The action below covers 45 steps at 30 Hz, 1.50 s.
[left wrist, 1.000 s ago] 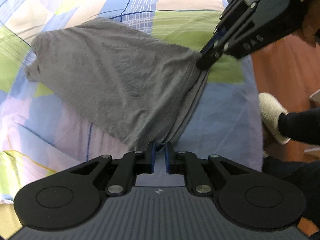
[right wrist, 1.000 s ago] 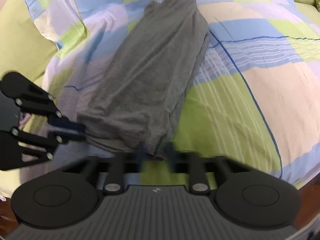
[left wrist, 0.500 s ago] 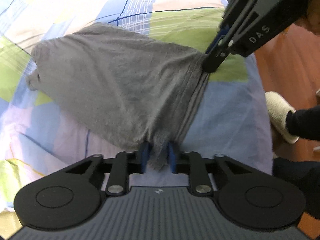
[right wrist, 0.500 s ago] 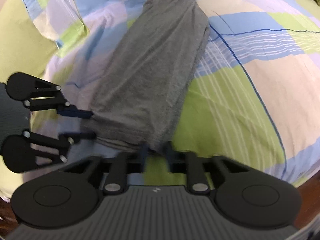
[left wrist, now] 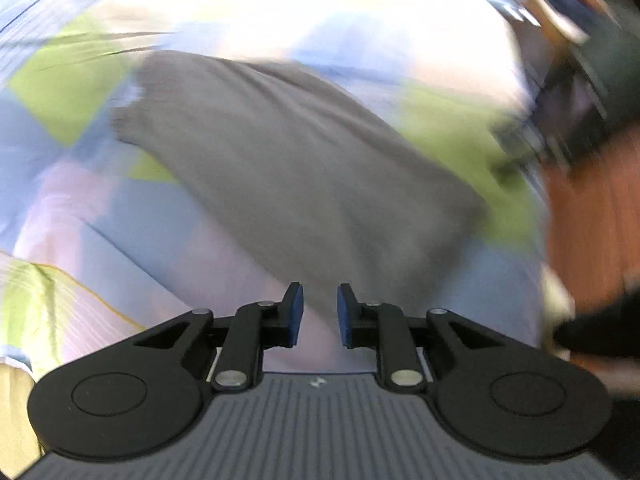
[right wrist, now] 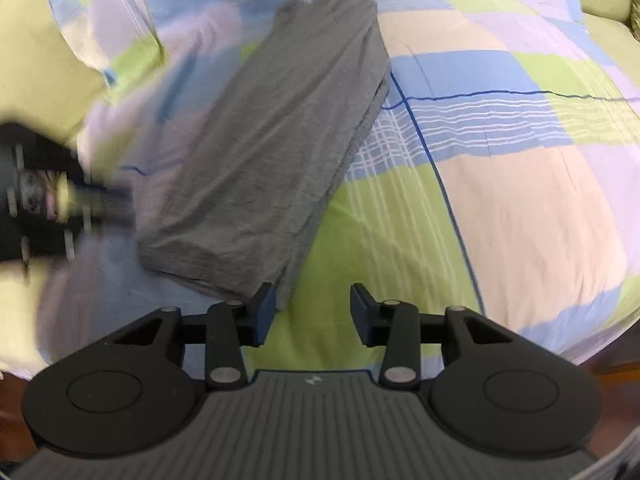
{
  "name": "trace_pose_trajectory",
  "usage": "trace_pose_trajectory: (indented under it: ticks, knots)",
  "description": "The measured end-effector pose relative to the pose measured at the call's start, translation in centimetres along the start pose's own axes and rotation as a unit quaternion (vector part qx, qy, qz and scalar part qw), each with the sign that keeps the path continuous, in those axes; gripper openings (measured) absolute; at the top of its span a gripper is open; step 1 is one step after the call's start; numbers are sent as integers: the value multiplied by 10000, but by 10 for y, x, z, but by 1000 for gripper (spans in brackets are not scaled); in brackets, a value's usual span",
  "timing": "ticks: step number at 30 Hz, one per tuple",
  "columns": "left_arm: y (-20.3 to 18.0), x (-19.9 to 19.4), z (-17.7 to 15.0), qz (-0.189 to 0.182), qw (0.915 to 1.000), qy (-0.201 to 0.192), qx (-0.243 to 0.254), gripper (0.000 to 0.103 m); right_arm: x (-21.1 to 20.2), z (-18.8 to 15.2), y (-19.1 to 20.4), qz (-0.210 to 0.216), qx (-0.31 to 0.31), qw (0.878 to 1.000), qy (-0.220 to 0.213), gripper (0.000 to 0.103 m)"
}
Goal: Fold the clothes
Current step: 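Grasp the hem end of the strip with the right gripper while the left gripper grasps beside it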
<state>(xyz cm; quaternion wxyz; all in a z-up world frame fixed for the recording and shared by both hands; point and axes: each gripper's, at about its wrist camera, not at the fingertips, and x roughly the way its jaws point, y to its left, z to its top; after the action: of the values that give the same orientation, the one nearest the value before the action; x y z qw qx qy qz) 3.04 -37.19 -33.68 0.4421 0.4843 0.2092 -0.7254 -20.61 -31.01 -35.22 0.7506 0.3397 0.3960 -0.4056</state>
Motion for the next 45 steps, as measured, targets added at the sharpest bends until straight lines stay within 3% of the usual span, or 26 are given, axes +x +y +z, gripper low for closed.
trace_pose_trajectory:
  ticks: [3, 5, 7, 8, 9, 10, 14, 16, 17, 20, 23, 26, 29, 33, 39, 41, 43, 45]
  knots:
    - [50, 25, 52, -42, 9954, -227, -927, 35, -2, 28, -3, 193, 17, 9990, -412, 39]
    - [86, 42, 87, -32, 9875, -407, -1524, 35, 7, 68, -10, 319, -100, 9972, -668, 39]
    - [110, 50, 106, 41, 9823, -485, -1808, 35, 17, 110, -18, 445, -220, 9945, -927, 39]
    - [128, 60, 122, 126, 9797, -506, -1934, 35, 23, 132, -22, 603, -375, 9919, -1054, 31]
    - [137, 68, 130, 152, 9788, -490, -1984, 35, 31, 156, -25, 737, -587, 9884, -1193, 11]
    - [146, 76, 138, 178, 9778, -474, -2034, 35, 40, 183, -27, 785, -842, 9847, -1305, 5]
    - [172, 111, 154, 203, 9734, -249, -2268, 35, 71, 278, -30, 927, -1626, 9669, -1736, 5]
    - [179, 122, 154, 163, 9707, -172, -2390, 35, 89, 316, -30, 1035, -1930, 9591, -1793, 10]
    - [181, 127, 153, 132, 9692, -140, -2457, 35, 119, 350, -28, 1048, -2232, 9559, -1597, 20]
    - [187, 135, 149, 34, 9666, -117, -2559, 35, 172, 378, -32, 968, -2415, 9598, -1053, 21]
    - [190, 143, 157, -225, 9692, -169, -2447, 35, 193, 365, -45, 997, -2498, 9615, -572, 22]
    - [187, 151, 168, -549, 9753, -200, -2132, 35, 191, 336, -61, 895, -2468, 9639, -454, 22]
    - [184, 161, 183, -885, 9805, -171, -1745, 35, 185, 320, -70, 964, -2355, 9646, -699, 26]
    - [181, 180, 199, -808, 9896, 32, -1188, 42, 189, 318, -71, 1031, -2165, 9678, -770, 29]
    - [193, 184, 199, -1168, 9869, 50, -1113, 47, 186, 314, -62, 811, -2143, 9664, -1165, 34]
    - [192, 188, 199, -1162, 9881, 18, -1008, 42, 179, 310, -61, 633, -2009, 9676, -1393, 41]
    - [187, 188, 204, -1052, 9902, -95, -912, 11, 172, 305, -64, 509, -1652, 9741, -1455, 46]
    - [185, 176, 201, -795, 9918, -289, -961, 3, 166, 296, -68, 512, -1269, 9797, -1464, 46]
